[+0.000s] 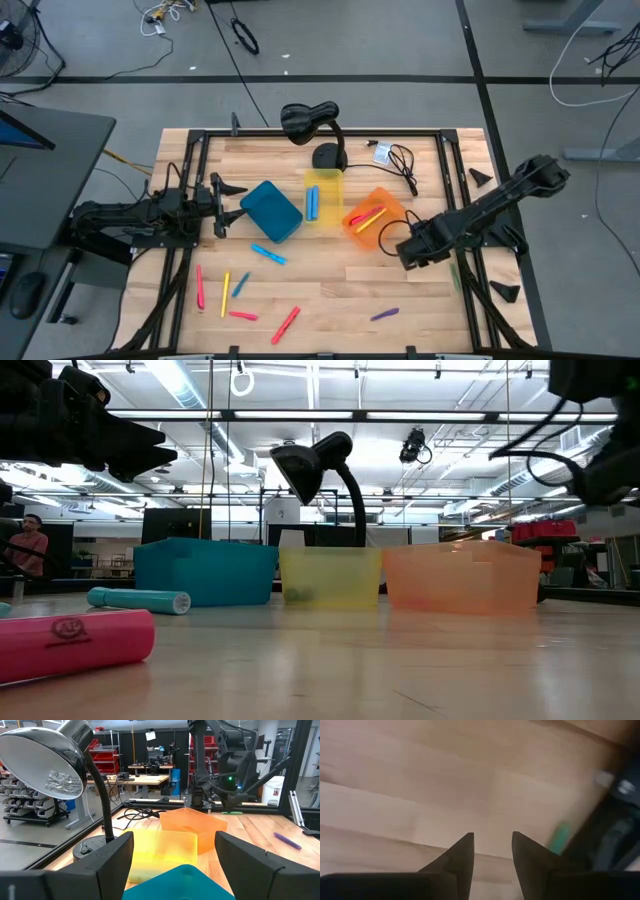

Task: Pick & Place Markers
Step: Put the green transparent pen into the blue bin

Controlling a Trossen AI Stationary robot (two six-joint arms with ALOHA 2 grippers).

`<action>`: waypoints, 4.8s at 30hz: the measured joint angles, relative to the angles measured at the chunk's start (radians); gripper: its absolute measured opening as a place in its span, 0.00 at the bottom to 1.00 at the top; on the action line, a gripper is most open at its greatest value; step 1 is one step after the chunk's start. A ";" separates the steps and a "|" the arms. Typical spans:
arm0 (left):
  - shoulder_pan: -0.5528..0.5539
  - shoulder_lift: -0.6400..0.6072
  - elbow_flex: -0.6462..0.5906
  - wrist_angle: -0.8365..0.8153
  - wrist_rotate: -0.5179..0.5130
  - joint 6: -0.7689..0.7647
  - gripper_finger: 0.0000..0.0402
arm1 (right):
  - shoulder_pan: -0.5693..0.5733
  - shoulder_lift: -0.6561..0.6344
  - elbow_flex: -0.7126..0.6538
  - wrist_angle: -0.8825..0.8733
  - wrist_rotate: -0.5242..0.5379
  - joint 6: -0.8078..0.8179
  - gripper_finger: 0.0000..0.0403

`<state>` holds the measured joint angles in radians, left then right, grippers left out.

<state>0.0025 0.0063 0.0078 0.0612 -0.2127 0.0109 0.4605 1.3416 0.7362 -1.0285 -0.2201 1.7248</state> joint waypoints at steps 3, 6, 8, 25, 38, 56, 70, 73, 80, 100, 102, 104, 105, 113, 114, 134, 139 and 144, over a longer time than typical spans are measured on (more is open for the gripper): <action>0.000 0.000 0.000 0.000 0.000 0.000 0.71 | 0.028 0.022 -0.003 -0.040 -0.031 0.047 0.33; 0.000 0.000 0.000 0.000 0.000 0.000 0.71 | 0.050 0.053 -0.003 -0.057 -0.064 0.076 0.33; 0.000 0.000 0.000 0.000 0.000 0.000 0.71 | 0.060 0.075 -0.003 -0.055 -0.081 0.091 0.33; 0.000 0.000 0.000 0.001 0.000 0.000 0.71 | 0.083 0.177 -0.037 -0.063 -0.190 0.208 0.33; 0.000 0.000 0.000 0.001 0.000 0.000 0.71 | 0.082 0.177 -0.102 -0.018 -0.200 0.254 0.33; 0.000 0.000 0.000 0.001 0.000 0.000 0.71 | 0.063 0.165 -0.208 0.117 -0.267 0.277 0.30; 0.000 0.000 0.000 0.001 0.000 0.000 0.71 | 0.057 0.163 -0.210 0.151 -0.253 0.249 0.14; 0.000 0.000 0.000 0.001 0.000 0.000 0.71 | 0.057 0.163 -0.205 0.163 -0.259 0.248 0.14; 0.000 0.000 0.000 0.001 0.000 0.000 0.71 | 0.038 0.164 -0.160 0.269 -0.261 0.230 0.15; 0.000 0.000 0.000 0.001 0.000 0.000 0.71 | 0.012 0.164 -0.118 0.489 -0.149 0.252 0.15; 0.000 0.000 0.000 0.001 0.000 0.000 0.71 | 0.012 0.164 -0.118 0.487 -0.142 0.251 0.15; 0.000 0.000 0.000 0.001 0.000 0.000 0.71 | 0.012 0.164 -0.121 0.488 -0.138 0.251 0.15; 0.000 0.000 0.000 0.001 0.000 0.000 0.71 | 0.012 0.164 -0.124 0.491 -0.136 0.251 0.15; 0.000 0.000 0.000 0.001 0.000 0.000 0.71 | 0.012 0.167 -0.145 0.506 -0.129 0.250 0.18; 0.000 0.000 0.000 0.001 0.000 0.000 0.71 | 0.011 0.167 -0.147 0.510 -0.129 0.251 0.18; 0.000 0.000 0.000 0.001 0.000 0.000 0.71 | 0.005 0.162 -0.087 0.452 -0.099 0.246 0.09; 0.000 0.000 0.000 0.001 0.000 0.000 0.71 | 0.003 0.144 -0.055 0.429 -0.035 0.220 0.09; 0.000 0.000 0.000 0.001 0.000 0.000 0.71 | 0.004 0.110 -0.024 0.425 -0.002 0.160 0.09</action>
<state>0.0028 0.0059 0.0082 0.0624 -0.2127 0.0109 0.4644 1.4515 0.7126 -0.6034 -0.2222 1.8843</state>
